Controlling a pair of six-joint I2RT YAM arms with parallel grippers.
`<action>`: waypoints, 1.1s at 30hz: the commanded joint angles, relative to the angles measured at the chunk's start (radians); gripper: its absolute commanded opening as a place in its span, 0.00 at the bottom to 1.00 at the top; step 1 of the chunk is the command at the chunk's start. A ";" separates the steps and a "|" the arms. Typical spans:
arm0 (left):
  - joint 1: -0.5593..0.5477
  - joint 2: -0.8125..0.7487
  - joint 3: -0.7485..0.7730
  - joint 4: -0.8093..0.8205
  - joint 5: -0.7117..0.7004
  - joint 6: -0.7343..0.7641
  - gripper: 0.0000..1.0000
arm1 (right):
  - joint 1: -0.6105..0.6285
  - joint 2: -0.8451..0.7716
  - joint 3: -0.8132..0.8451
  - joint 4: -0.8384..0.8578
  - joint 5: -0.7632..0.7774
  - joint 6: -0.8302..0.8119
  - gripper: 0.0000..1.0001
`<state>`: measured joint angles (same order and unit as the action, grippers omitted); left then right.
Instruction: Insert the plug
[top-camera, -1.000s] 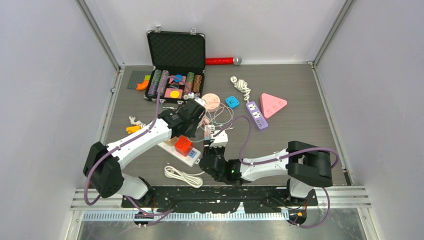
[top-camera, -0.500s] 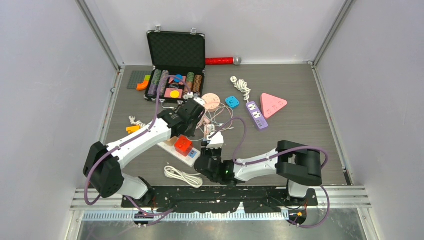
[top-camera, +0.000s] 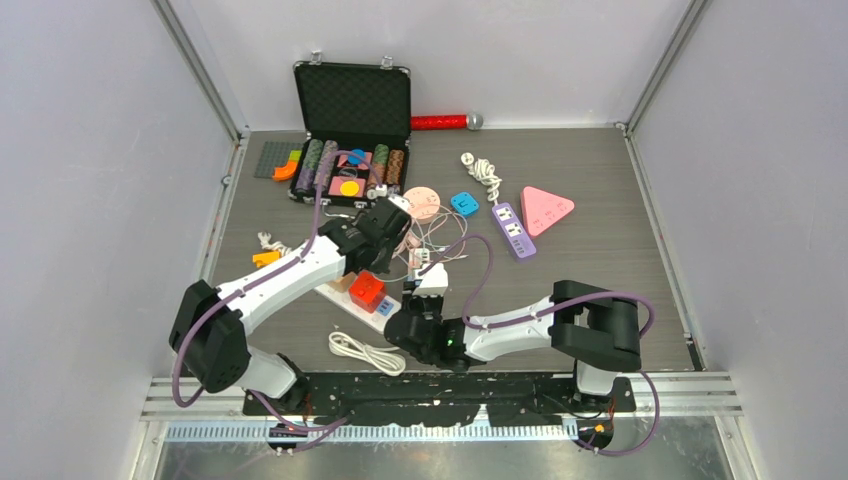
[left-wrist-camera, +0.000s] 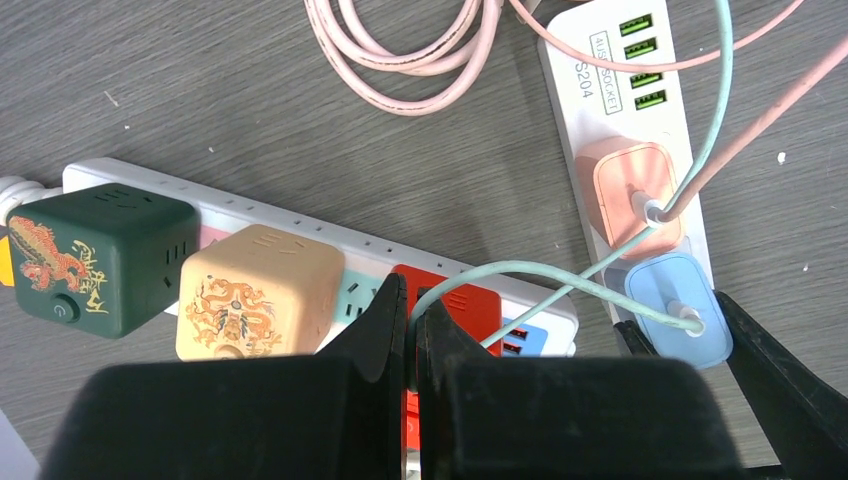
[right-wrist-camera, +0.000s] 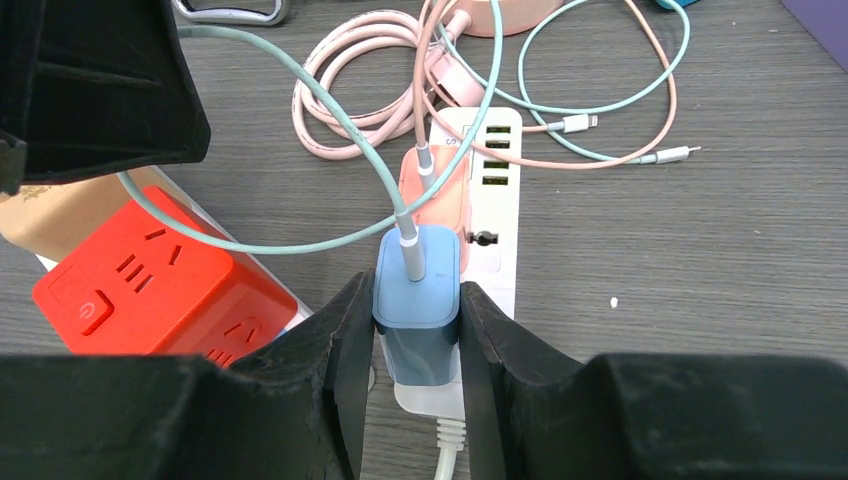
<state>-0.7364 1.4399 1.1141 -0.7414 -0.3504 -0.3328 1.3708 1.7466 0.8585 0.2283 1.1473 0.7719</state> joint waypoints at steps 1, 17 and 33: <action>0.012 0.005 0.018 0.028 -0.039 0.005 0.00 | -0.008 0.005 -0.001 -0.010 0.075 -0.033 0.05; 0.014 0.006 0.026 0.016 -0.048 0.009 0.00 | -0.019 0.074 -0.001 0.039 0.064 -0.045 0.05; 0.027 0.030 0.058 0.000 -0.030 0.035 0.00 | -0.016 0.147 -0.076 0.268 0.166 -0.197 0.05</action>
<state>-0.7280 1.4651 1.1294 -0.7448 -0.3664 -0.3061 1.3663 1.8328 0.8352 0.4568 1.2713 0.6811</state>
